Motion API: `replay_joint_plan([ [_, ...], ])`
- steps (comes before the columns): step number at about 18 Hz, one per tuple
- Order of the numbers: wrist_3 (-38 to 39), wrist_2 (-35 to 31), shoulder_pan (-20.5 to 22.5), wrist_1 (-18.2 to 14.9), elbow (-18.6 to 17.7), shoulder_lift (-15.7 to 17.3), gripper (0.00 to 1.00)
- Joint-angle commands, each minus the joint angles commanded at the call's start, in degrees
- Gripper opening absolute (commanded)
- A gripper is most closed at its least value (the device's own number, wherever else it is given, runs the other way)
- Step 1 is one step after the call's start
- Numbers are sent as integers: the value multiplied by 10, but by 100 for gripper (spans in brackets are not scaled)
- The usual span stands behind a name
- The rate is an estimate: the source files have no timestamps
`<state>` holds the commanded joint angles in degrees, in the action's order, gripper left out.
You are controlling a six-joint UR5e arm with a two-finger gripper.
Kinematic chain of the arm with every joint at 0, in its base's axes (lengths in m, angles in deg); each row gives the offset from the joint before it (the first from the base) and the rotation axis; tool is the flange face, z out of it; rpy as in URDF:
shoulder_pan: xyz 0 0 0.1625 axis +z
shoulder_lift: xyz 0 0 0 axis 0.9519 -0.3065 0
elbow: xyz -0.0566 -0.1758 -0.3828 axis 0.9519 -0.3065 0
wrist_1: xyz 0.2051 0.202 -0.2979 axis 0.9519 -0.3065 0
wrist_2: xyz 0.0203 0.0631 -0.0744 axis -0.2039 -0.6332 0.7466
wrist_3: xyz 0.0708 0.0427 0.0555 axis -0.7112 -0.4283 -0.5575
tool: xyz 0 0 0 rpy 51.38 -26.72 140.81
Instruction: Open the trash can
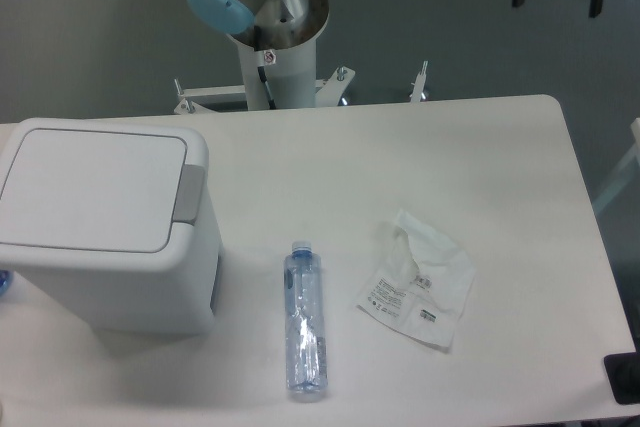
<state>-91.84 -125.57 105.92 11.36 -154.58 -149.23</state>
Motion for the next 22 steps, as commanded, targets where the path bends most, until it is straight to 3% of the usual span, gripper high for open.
replay_joint_plan([
  [6,25,-1,-4,-1,-3,2,100],
  [8,93,3,-15,0,-4,3,100],
  [10,178,4,-53,3,-2,-4,100],
  [16,402,1,-145,79,-10,-20,100],
  [19,457,-3,-179,83,-31,-18,100],
  [22,516,-1,-200,83,-29,-18,100],
])
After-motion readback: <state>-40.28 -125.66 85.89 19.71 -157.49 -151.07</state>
